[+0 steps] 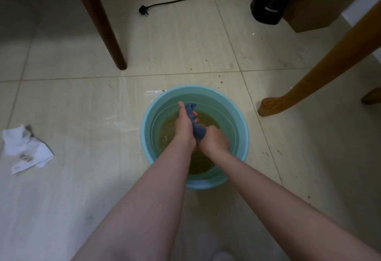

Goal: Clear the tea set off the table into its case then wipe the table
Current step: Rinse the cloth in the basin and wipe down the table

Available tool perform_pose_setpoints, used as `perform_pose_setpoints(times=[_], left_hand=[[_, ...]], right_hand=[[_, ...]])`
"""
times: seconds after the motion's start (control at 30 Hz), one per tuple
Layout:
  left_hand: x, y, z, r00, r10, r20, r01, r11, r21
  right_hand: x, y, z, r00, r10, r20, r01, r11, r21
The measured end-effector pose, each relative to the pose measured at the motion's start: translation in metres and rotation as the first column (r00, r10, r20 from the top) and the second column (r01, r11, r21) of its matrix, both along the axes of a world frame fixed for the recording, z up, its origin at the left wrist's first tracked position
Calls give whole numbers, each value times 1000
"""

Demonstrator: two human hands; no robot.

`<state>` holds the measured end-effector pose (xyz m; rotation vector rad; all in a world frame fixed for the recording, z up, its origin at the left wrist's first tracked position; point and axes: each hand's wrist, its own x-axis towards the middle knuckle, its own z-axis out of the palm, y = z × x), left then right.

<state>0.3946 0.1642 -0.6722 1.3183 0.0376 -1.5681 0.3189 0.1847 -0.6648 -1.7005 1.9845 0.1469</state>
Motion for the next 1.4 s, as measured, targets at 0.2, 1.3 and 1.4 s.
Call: perform_pose_setpoints(times=[0.2,1.3,1.4], left_hand=[[1,3,-6,984,-23,176,22,1000,7],[41,21,19,296,-955,-11,955,296,-35],[29,15,23,95,-926,365,957,186,223]], right_hand=[[3,-1,-4,967,213,-140,-219,975,-26],[-28,-22,19,487,738,-468,-872,383,-304],[-26,-17,20,487,695,-529,-852,511,-113]])
